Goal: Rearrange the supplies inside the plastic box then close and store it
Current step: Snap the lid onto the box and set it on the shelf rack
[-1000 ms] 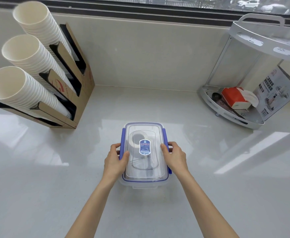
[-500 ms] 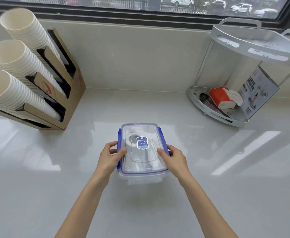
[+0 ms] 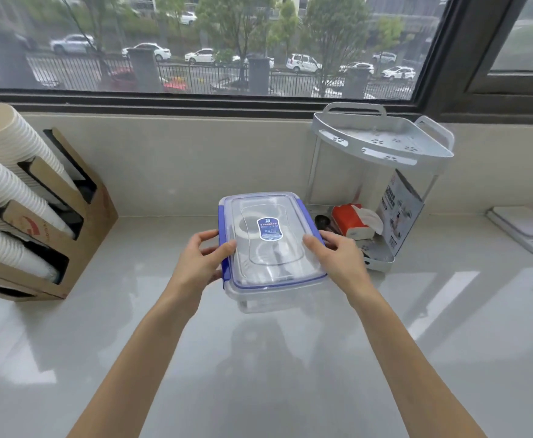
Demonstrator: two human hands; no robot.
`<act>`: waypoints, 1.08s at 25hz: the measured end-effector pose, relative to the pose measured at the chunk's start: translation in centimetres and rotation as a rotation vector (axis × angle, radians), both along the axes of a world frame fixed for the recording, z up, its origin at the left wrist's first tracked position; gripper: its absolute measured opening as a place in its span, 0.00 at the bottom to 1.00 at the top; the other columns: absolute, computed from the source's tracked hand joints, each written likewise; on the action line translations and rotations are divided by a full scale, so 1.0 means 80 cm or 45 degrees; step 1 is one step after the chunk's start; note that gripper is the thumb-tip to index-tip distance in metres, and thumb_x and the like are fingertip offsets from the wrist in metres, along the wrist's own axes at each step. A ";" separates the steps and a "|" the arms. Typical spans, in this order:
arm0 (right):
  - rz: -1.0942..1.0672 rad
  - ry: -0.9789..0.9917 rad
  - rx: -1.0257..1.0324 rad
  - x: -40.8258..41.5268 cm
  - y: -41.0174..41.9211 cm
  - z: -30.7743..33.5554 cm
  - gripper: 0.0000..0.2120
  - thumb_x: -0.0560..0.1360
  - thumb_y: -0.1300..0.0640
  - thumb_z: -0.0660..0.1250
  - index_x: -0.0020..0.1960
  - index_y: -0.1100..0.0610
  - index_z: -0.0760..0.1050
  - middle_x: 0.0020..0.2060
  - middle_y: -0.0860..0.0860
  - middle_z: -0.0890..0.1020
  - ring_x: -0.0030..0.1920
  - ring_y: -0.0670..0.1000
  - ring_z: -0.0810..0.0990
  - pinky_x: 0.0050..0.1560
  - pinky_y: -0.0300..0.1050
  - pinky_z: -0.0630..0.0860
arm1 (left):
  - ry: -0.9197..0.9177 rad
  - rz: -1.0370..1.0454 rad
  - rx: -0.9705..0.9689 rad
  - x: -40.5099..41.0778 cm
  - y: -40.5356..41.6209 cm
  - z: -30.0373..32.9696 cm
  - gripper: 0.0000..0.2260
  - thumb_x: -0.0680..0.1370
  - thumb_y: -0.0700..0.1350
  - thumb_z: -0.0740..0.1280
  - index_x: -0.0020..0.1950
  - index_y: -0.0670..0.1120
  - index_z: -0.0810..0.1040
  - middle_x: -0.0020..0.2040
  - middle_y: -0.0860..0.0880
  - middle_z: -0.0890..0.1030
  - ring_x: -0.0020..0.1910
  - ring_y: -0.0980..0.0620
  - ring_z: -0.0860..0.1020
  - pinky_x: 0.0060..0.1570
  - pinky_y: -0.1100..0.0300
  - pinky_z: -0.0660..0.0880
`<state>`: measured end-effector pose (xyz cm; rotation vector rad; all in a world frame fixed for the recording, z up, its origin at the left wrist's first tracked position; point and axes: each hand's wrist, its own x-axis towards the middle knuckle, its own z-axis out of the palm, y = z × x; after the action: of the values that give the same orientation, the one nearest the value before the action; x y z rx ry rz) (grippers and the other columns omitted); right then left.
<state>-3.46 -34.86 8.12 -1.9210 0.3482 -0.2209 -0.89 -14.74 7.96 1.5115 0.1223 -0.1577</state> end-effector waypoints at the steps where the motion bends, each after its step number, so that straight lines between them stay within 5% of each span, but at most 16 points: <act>1: -0.009 -0.033 -0.003 0.006 -0.014 0.014 0.13 0.74 0.51 0.66 0.55 0.56 0.80 0.42 0.50 0.81 0.43 0.48 0.77 0.43 0.39 0.71 | -0.019 -0.020 -0.047 0.003 -0.012 0.013 0.17 0.74 0.42 0.67 0.62 0.46 0.68 0.52 0.44 0.78 0.41 0.52 0.78 0.42 0.59 0.79; 5: -0.006 -0.119 -0.030 0.023 -0.066 0.063 0.12 0.73 0.50 0.66 0.51 0.55 0.81 0.40 0.49 0.81 0.43 0.49 0.76 0.42 0.39 0.70 | -0.070 -0.072 -0.214 0.016 -0.053 0.058 0.15 0.75 0.40 0.65 0.61 0.45 0.68 0.44 0.47 0.80 0.39 0.52 0.77 0.29 0.66 0.80; 8: -0.007 -0.141 -0.079 0.035 -0.106 0.095 0.15 0.73 0.48 0.66 0.54 0.55 0.81 0.47 0.50 0.83 0.51 0.50 0.77 0.47 0.39 0.69 | -0.057 -0.151 -0.332 0.027 -0.081 0.089 0.14 0.76 0.39 0.63 0.61 0.45 0.69 0.42 0.49 0.80 0.38 0.54 0.79 0.30 0.65 0.80; 12: 0.043 -0.197 -0.156 0.049 -0.150 0.138 0.15 0.73 0.49 0.66 0.55 0.56 0.80 0.46 0.50 0.81 0.49 0.49 0.76 0.40 0.36 0.69 | -0.004 -0.207 -0.459 0.043 -0.118 0.124 0.08 0.76 0.38 0.61 0.54 0.46 0.72 0.41 0.48 0.78 0.38 0.52 0.78 0.29 0.62 0.80; 22: 0.037 -0.282 -0.257 0.105 -0.243 0.203 0.15 0.75 0.52 0.65 0.55 0.61 0.80 0.53 0.59 0.83 0.50 0.55 0.80 0.50 0.45 0.74 | 0.110 -0.266 -0.514 0.093 -0.215 0.192 0.03 0.74 0.37 0.62 0.43 0.43 0.73 0.39 0.45 0.74 0.37 0.50 0.75 0.27 0.57 0.80; 24: -0.006 -0.283 -0.268 0.123 -0.261 0.208 0.15 0.76 0.52 0.64 0.53 0.61 0.81 0.51 0.60 0.83 0.54 0.57 0.79 0.56 0.49 0.73 | 0.133 -0.281 -0.550 0.106 -0.234 0.203 0.02 0.74 0.37 0.62 0.43 0.43 0.72 0.39 0.44 0.74 0.37 0.50 0.75 0.29 0.56 0.80; 27: -0.027 -0.282 -0.274 0.153 -0.288 0.218 0.13 0.75 0.52 0.64 0.52 0.60 0.81 0.44 0.53 0.80 0.50 0.51 0.76 0.52 0.43 0.68 | 0.169 -0.302 -0.589 0.135 -0.258 0.214 0.03 0.74 0.37 0.61 0.40 0.44 0.71 0.40 0.44 0.74 0.38 0.49 0.75 0.30 0.53 0.80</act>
<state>8.80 -57.92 25.54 -2.0796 0.2026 -0.4981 9.89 -35.41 25.09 1.0494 0.0091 -0.4467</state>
